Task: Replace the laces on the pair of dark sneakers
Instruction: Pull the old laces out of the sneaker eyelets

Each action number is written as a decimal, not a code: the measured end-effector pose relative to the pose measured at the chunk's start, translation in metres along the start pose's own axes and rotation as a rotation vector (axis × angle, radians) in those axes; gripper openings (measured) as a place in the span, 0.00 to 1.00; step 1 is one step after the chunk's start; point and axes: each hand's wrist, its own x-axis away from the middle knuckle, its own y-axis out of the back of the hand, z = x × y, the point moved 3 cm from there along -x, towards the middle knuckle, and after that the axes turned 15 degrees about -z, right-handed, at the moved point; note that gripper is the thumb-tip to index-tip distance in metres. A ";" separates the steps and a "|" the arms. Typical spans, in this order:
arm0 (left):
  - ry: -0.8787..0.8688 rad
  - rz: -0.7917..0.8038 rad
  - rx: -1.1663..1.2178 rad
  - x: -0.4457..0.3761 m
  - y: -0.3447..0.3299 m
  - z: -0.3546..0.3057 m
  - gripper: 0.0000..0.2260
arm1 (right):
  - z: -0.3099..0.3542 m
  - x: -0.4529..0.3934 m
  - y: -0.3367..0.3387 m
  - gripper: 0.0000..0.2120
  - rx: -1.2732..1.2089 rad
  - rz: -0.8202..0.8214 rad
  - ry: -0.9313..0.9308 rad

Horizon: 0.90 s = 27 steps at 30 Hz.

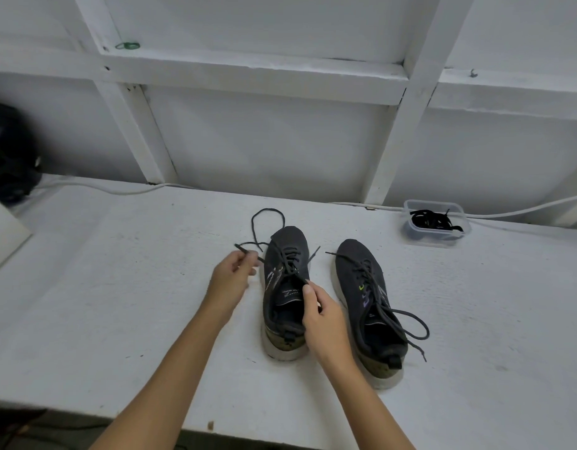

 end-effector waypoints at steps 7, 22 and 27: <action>-0.117 0.198 -0.198 0.010 -0.013 0.006 0.07 | -0.002 0.002 0.000 0.18 -0.025 0.023 -0.026; -0.067 -0.172 -0.116 0.007 -0.001 0.003 0.05 | -0.005 0.000 0.001 0.21 0.021 0.005 -0.017; 0.019 -0.014 -0.213 0.017 -0.010 0.005 0.14 | -0.004 0.001 0.002 0.21 0.012 0.007 -0.015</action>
